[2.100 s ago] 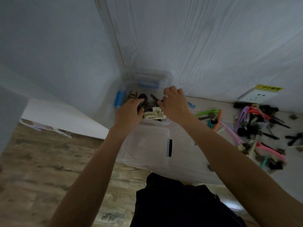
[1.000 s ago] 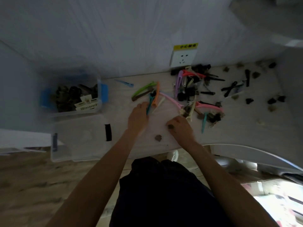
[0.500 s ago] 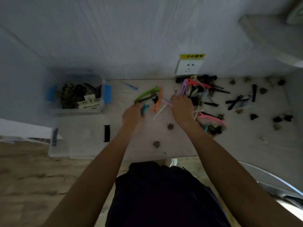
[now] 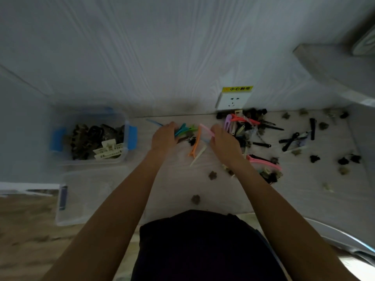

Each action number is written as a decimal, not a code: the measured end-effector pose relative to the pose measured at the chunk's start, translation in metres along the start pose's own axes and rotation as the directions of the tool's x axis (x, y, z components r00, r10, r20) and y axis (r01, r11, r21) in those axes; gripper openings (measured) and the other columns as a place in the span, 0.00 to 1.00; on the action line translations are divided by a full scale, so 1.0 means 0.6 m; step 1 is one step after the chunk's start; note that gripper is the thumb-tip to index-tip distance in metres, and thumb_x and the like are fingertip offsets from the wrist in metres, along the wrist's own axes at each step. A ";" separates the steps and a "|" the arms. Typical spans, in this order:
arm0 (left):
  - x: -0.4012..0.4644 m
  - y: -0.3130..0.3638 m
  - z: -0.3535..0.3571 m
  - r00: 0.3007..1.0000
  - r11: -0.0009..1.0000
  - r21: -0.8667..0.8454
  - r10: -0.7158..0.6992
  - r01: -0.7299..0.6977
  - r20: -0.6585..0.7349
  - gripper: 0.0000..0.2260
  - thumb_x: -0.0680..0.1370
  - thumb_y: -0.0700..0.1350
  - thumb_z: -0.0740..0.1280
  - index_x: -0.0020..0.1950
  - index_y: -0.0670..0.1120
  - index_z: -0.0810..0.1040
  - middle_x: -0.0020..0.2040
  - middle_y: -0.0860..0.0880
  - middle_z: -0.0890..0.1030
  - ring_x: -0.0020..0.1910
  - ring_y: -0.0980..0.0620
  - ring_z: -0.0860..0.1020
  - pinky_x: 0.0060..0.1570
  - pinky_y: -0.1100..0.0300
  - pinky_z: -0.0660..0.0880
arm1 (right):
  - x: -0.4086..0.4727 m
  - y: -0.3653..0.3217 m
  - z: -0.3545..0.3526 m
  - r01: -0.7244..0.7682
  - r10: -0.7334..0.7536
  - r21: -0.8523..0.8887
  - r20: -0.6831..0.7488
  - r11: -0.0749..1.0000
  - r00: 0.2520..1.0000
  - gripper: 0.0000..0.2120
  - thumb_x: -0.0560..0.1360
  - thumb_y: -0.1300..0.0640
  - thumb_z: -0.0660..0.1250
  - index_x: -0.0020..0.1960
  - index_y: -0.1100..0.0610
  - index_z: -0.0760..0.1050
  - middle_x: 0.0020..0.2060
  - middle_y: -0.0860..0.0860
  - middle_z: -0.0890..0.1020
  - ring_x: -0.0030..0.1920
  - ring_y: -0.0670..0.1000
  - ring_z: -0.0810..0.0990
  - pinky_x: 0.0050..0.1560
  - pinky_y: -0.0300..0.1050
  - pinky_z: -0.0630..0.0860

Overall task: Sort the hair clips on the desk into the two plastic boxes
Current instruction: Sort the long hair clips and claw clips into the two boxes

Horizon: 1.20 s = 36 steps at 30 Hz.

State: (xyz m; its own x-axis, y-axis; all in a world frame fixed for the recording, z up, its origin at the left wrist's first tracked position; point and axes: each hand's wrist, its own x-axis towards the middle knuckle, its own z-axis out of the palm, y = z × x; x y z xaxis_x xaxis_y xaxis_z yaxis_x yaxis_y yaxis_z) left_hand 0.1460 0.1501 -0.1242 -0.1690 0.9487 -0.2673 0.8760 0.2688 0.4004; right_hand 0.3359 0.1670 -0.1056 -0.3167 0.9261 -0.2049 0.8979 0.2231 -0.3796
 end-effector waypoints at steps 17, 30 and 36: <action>-0.052 -0.025 0.030 0.991 0.996 -0.043 -0.077 0.073 -0.106 0.17 0.78 0.39 0.57 0.67 0.40 0.65 0.59 0.38 0.75 0.57 0.41 0.72 0.55 0.50 0.70 | 0.005 0.024 -0.002 -0.082 0.083 -0.180 0.001 0.980 0.997 0.11 0.76 0.55 0.60 0.52 0.61 0.73 0.45 0.59 0.80 0.44 0.60 0.80 0.38 0.47 0.72; -0.060 -0.027 0.035 0.997 0.995 0.093 -0.040 0.035 0.060 0.13 0.78 0.39 0.58 0.62 0.38 0.68 0.59 0.39 0.72 0.60 0.42 0.68 0.55 0.53 0.67 | 0.034 0.001 0.011 0.531 -0.484 -0.170 0.254 0.830 0.837 0.12 0.76 0.56 0.63 0.57 0.57 0.77 0.52 0.57 0.79 0.54 0.60 0.76 0.44 0.54 0.76; -0.083 -0.022 0.016 0.999 0.999 -0.024 -0.036 0.037 0.031 0.13 0.80 0.41 0.58 0.64 0.39 0.67 0.59 0.39 0.70 0.52 0.41 0.74 0.48 0.51 0.71 | 0.028 0.006 0.019 0.486 -0.461 -0.164 0.166 0.859 0.872 0.11 0.76 0.55 0.63 0.54 0.59 0.77 0.49 0.58 0.77 0.51 0.59 0.76 0.42 0.52 0.75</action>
State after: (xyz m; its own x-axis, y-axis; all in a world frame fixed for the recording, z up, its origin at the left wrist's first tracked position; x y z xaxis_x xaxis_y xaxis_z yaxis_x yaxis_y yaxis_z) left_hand 0.1474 0.0977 -0.1245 -0.1862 0.9328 -0.3084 0.8584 0.3072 0.4109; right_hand 0.3303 0.1801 -0.1207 -0.7409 0.6540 -0.1530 0.6673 0.6910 -0.2779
